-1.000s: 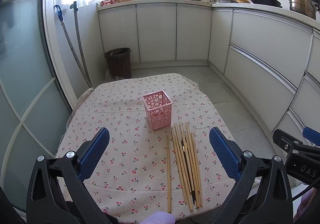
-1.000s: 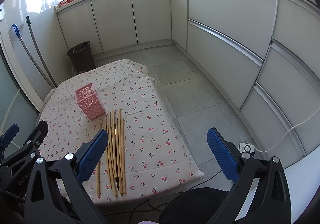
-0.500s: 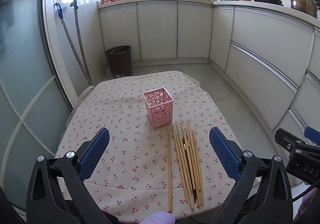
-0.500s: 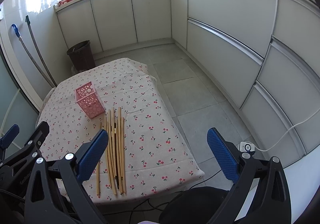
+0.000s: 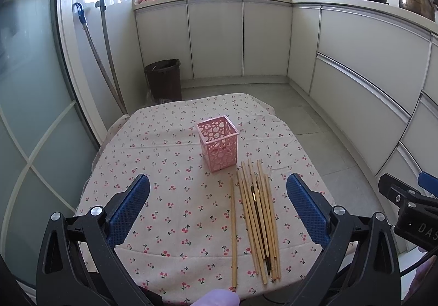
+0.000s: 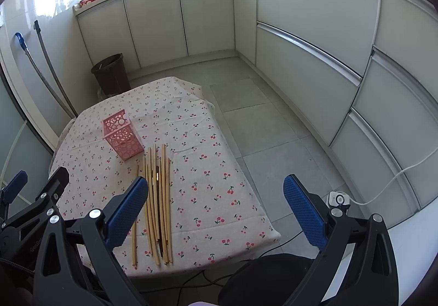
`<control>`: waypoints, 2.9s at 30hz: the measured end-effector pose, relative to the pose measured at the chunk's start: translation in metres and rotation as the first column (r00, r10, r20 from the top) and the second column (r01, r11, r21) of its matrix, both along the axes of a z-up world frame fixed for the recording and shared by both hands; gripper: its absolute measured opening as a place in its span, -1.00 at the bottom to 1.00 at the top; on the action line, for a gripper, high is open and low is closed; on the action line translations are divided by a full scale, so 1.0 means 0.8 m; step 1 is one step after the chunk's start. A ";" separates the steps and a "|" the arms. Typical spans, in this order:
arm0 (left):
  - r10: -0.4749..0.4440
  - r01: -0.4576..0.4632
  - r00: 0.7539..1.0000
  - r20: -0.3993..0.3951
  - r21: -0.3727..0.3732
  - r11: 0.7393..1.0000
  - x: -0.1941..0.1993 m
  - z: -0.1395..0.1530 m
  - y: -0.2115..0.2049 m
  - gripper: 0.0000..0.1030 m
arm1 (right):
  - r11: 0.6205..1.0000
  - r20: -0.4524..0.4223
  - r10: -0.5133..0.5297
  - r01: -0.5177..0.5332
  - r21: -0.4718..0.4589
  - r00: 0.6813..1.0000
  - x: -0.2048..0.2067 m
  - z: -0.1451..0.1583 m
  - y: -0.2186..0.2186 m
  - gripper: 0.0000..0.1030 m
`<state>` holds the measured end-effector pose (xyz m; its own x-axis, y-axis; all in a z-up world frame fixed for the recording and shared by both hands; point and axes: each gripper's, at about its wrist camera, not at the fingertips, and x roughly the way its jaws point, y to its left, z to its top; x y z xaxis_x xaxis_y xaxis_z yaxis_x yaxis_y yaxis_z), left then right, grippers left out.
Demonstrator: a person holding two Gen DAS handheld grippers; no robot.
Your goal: Organize utensils
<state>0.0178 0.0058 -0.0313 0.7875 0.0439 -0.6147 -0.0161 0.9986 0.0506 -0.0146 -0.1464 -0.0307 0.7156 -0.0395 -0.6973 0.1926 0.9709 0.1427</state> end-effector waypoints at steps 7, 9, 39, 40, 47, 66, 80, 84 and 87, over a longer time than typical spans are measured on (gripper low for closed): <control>0.037 -0.057 0.983 -0.180 -0.105 0.993 0.056 -0.020 0.033 0.86 | 0.991 -0.021 0.035 -0.032 0.127 0.999 0.013 -0.012 -0.022 0.87; 0.006 -0.036 0.968 -0.251 -0.115 0.993 0.086 -0.033 0.039 0.86 | 0.980 -0.040 0.039 -0.030 0.196 0.998 0.022 -0.022 -0.035 0.87; 0.115 -0.187 0.711 -0.694 -0.029 0.982 0.237 -0.245 0.036 0.24 | 0.959 -0.393 0.076 0.041 0.280 0.917 0.123 -0.154 -0.061 0.87; 0.109 -0.188 0.711 -0.694 -0.039 0.981 0.236 -0.246 0.038 0.24 | 0.960 -0.392 0.072 0.042 0.276 0.917 0.122 -0.154 -0.061 0.87; 0.046 -0.124 0.754 -0.655 -0.072 0.990 0.229 -0.242 0.049 -0.83 | 0.957 -0.392 0.072 0.047 0.286 0.917 0.125 -0.156 -0.062 0.87; -0.129 -0.051 0.841 -0.526 -0.314 0.948 0.174 -0.156 0.167 -0.91 | 0.945 -0.543 0.188 -0.001 0.326 0.819 0.280 -0.217 0.048 -0.58; -0.159 -0.048 0.835 -0.527 -0.358 0.933 0.175 -0.149 0.166 -0.91 | 0.980 -0.588 0.172 -0.074 0.187 0.791 0.315 -0.237 0.087 -0.58; -0.155 -0.054 0.832 -0.533 -0.355 0.933 0.175 -0.151 0.168 -0.91 | 0.972 -0.583 0.184 -0.057 0.228 0.791 0.315 -0.232 0.087 -0.57; -0.152 -0.058 0.830 -0.537 -0.354 0.934 0.176 -0.152 0.169 -0.91 | 0.974 -0.588 0.197 -0.087 0.210 0.785 0.317 -0.233 0.095 -0.55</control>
<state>0.1586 0.1411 -0.1529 0.3100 -0.2781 -0.9091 -0.0430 0.9512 -0.3056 0.2386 -0.0704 -0.2168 0.1368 0.1819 -0.9738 0.1545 0.9671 0.2023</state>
